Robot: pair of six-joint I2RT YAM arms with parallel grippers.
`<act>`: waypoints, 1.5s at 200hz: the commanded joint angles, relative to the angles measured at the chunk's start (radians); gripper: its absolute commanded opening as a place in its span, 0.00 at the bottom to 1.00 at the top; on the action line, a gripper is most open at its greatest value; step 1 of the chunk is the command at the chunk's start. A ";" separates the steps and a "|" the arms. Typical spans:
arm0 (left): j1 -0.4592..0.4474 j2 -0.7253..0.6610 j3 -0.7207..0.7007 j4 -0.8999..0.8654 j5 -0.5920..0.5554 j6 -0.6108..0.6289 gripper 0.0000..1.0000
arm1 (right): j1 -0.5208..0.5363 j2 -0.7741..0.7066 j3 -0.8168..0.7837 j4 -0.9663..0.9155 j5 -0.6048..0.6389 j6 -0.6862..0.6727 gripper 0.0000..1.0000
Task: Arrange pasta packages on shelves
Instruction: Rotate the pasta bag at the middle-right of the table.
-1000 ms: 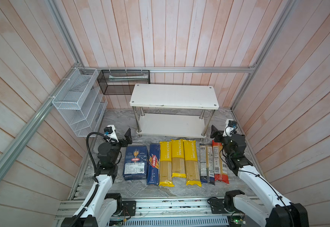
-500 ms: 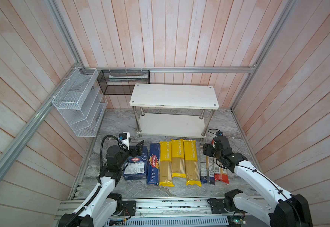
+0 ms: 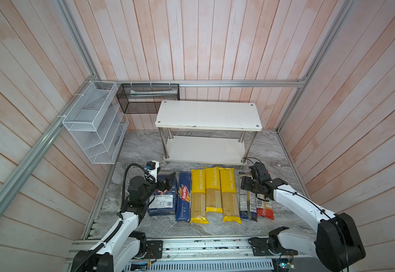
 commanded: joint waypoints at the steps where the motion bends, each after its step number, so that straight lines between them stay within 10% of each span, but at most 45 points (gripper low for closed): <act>1: 0.001 -0.013 -0.015 0.033 0.033 0.018 1.00 | 0.001 0.040 0.016 -0.052 0.015 0.025 0.84; 300: 0.018 -0.016 -0.022 0.040 0.035 0.004 1.00 | 0.106 0.130 0.050 -0.064 0.120 0.054 0.82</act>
